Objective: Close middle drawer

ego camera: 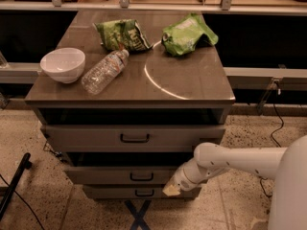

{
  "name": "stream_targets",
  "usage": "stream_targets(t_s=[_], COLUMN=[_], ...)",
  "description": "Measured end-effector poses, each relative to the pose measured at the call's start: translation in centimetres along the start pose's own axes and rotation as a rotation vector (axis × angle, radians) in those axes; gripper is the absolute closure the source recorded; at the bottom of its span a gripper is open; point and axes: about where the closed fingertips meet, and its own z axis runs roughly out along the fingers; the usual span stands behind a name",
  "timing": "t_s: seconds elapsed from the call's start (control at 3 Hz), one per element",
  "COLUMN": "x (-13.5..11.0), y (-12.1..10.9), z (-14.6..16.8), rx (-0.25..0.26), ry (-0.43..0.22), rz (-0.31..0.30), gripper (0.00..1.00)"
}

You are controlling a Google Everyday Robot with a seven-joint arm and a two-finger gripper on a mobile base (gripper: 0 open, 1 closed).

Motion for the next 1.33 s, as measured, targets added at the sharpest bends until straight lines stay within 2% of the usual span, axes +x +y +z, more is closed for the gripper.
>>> stream_targets(t_s=[0.33,0.67,1.0,1.33], x=[0.7,3.1,3.7,1.6], y=[-1.1,-1.7,-2.5,-4.1], z=[-1.0,-3.1,-4.0,-4.0], rx=[0.044,0.107,0.145,0.171], ry=[-0.048,-0.129,-0.199,-0.257], rz=[0.05,0.131,0.174,0.18], gripper=[1.0,1.0,1.0,1.0])
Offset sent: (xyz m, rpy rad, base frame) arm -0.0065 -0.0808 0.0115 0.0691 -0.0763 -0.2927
